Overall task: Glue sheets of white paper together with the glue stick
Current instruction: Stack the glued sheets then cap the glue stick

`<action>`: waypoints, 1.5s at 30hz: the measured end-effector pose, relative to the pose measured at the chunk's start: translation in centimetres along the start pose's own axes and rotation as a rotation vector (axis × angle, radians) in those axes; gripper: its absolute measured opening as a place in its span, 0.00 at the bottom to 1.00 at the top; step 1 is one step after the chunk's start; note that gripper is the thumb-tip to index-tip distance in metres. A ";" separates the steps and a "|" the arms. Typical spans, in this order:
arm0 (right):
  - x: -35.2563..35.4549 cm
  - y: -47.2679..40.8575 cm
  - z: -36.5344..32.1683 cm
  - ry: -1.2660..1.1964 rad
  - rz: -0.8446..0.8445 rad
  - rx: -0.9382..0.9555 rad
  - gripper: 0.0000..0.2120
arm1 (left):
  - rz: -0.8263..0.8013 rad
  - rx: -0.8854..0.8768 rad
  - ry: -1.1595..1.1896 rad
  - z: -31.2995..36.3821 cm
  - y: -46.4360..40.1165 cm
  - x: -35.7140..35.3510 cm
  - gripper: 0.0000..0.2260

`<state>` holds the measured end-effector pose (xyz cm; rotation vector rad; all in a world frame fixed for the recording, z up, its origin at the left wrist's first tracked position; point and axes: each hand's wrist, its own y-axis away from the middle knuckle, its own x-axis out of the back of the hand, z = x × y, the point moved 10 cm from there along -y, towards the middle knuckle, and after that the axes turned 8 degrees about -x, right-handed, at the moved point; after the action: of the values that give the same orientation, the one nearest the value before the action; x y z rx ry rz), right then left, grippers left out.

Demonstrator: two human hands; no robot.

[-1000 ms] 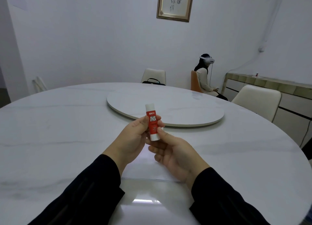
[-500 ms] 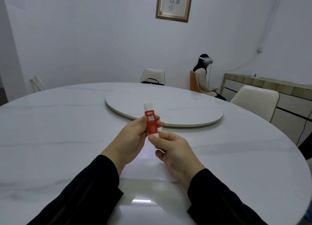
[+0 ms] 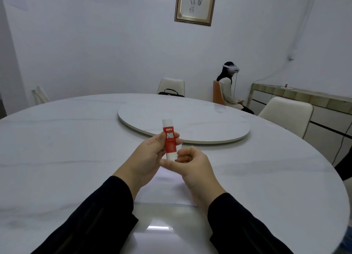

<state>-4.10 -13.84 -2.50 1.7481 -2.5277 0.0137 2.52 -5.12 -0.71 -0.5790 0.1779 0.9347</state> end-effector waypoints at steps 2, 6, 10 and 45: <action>0.4 -0.8 -0.2 0.169 -0.015 0.015 0.18 | 0.082 -0.016 0.119 0.6 -0.2 1.0 0.16; 4.8 -4.5 -1.9 0.362 0.244 0.107 0.09 | 0.165 0.130 0.280 -0.6 0.1 1.6 0.17; 2.4 -9.1 -1.8 0.869 0.085 0.165 0.24 | 0.194 0.172 0.312 -1.4 0.0 1.6 0.15; 2.0 -4.9 -6.1 -0.089 -0.046 0.236 0.08 | 0.068 0.184 0.129 -2.5 0.9 -1.3 0.12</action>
<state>0.03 -17.18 3.56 1.9303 -2.6413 0.2474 1.31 -7.01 -2.66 -0.4652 0.3974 0.9359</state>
